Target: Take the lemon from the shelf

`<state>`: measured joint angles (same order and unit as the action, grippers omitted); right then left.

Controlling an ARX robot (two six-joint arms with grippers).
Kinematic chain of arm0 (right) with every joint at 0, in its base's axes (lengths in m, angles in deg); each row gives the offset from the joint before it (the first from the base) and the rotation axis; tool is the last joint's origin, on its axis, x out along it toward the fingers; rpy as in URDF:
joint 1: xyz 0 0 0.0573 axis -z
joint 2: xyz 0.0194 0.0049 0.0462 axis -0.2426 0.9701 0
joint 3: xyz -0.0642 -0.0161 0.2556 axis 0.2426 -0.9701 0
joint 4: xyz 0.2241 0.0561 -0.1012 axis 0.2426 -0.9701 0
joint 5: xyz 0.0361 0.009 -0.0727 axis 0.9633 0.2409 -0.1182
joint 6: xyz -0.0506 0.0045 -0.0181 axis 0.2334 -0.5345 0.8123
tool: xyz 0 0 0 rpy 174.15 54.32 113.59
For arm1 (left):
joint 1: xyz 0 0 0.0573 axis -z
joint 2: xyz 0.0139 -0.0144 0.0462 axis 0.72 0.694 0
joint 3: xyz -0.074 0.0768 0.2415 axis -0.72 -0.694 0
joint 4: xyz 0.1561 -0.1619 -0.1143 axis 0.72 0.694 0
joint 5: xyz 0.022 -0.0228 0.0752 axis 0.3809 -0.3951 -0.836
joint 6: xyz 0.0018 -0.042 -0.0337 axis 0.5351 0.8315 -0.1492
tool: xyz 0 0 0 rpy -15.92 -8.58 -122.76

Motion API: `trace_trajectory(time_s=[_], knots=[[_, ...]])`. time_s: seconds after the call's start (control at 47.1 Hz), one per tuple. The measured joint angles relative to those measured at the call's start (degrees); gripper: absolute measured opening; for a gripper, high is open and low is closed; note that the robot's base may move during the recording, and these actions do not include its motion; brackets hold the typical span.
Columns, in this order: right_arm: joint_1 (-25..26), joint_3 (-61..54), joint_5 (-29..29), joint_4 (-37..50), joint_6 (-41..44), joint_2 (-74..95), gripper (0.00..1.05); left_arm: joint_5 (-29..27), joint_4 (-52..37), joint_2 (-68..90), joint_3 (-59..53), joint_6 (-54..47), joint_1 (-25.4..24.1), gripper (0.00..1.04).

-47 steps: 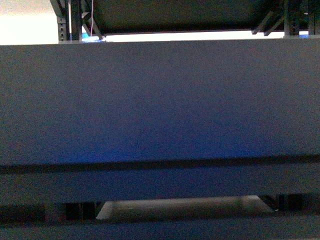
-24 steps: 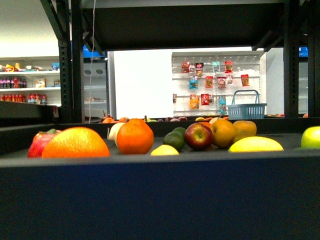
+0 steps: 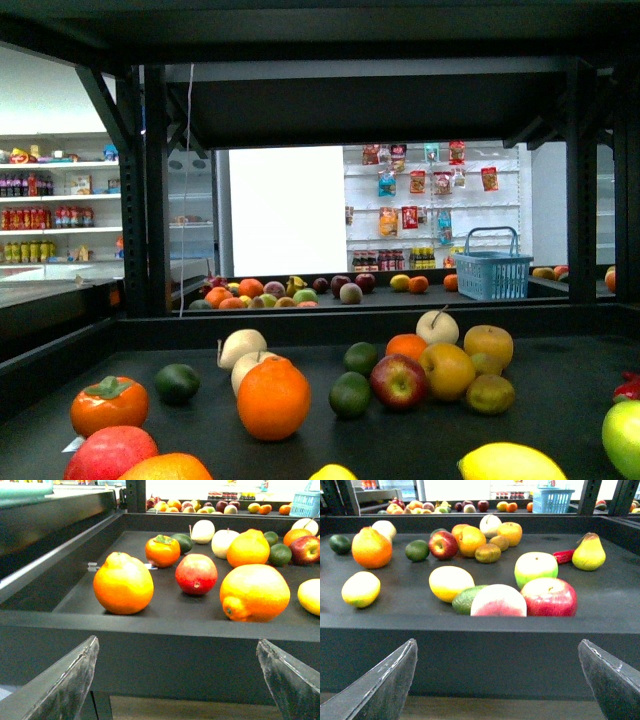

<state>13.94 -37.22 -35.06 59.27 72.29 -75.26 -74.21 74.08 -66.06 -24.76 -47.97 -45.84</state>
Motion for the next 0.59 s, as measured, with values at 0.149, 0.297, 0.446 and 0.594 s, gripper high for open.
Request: trace_trajectory(time_s=[0.149,0.297,0.446,0.594], knots=[[0.00,0.00,-0.04,0.00,0.00,0.00,0.97,0.00,0.00,0.00,0.00,0.00,0.00,0.97],[0.00,0.00,-0.04,0.00,0.00,0.00,0.97,-0.02,0.00,0.00,0.00,0.00,0.00,0.97],[0.00,0.00,-0.02,0.00,-0.02,0.00,0.97,0.00,0.00,0.00,0.00,0.00,0.00,0.97],[0.02,0.00,0.00,-0.02,0.00,0.00,0.97,-0.04,0.00,0.00,0.00,0.00,0.00,0.97]])
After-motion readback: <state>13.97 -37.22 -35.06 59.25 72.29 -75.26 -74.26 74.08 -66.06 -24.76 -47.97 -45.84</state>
